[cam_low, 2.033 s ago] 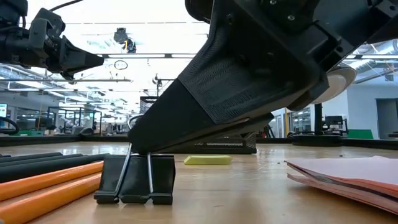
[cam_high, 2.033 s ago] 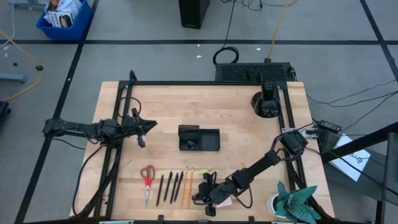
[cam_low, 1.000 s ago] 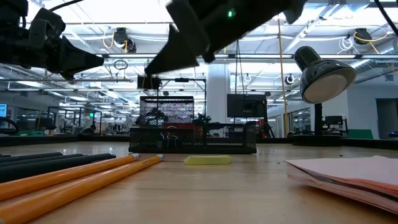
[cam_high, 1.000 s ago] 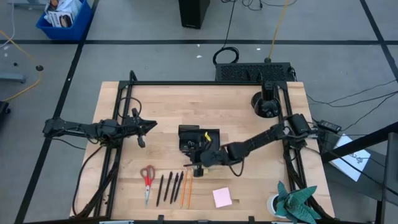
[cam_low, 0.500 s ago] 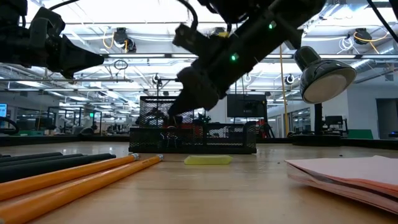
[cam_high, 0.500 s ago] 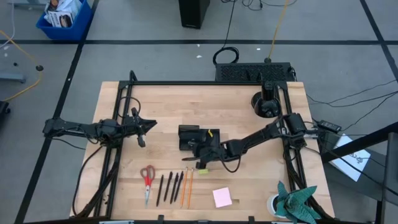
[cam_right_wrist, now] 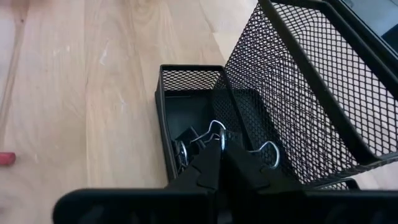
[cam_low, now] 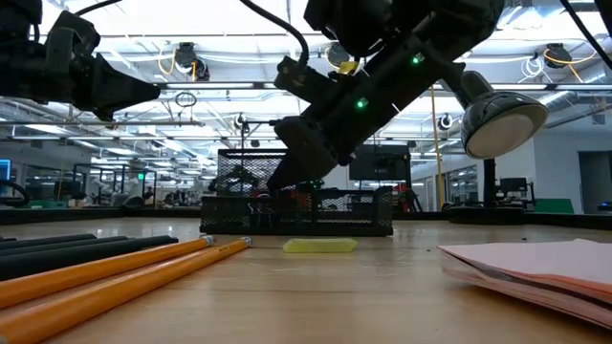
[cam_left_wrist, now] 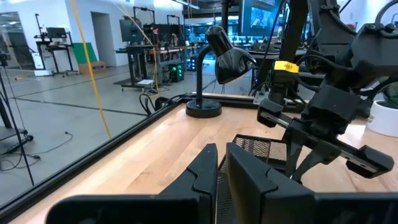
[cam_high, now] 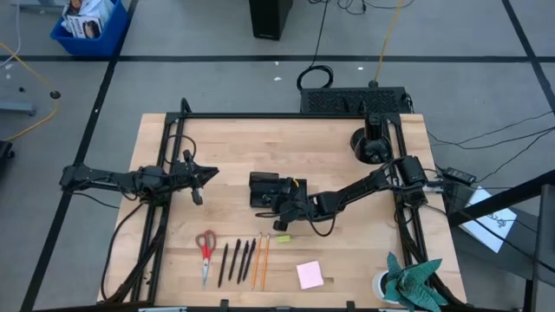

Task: Pick and place office supplies into organizer
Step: Put the black binder clip into the black desk organizer, then put the yellow eraser into the black desk organizer

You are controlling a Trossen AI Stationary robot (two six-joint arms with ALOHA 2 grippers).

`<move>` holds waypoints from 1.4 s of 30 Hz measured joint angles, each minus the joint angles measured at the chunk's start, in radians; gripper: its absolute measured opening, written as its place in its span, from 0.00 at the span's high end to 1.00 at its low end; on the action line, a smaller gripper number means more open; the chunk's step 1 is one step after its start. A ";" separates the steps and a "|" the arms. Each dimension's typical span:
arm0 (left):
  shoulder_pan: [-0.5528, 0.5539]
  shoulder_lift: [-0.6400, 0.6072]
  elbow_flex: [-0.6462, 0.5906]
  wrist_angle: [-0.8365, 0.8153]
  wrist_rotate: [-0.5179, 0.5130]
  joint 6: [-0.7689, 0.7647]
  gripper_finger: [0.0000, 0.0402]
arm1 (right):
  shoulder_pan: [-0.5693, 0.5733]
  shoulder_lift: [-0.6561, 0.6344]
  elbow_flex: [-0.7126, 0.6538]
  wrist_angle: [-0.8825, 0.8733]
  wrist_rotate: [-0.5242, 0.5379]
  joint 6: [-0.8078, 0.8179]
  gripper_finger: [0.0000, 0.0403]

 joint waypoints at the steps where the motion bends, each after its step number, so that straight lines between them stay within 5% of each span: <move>1: 0.000 0.000 0.000 0.000 0.000 -0.001 0.90 | 0.000 0.000 0.000 0.008 0.000 0.001 0.95; 21: 0.000 0.000 0.000 -0.009 0.000 -0.008 0.90 | 0.078 -0.108 0.000 0.089 -0.003 -0.036 0.72; 25: 0.000 0.000 0.000 -0.033 0.001 -0.010 0.90 | 0.148 -0.141 0.001 0.079 -0.172 -0.036 0.68; 33: 0.000 0.000 0.000 -0.056 0.001 -0.009 0.90 | 0.246 -0.090 0.001 0.038 -0.181 0.015 0.61; 42: 0.000 0.000 0.000 -0.060 0.001 -0.008 0.90 | 0.245 0.006 0.000 -0.027 -0.184 0.132 0.41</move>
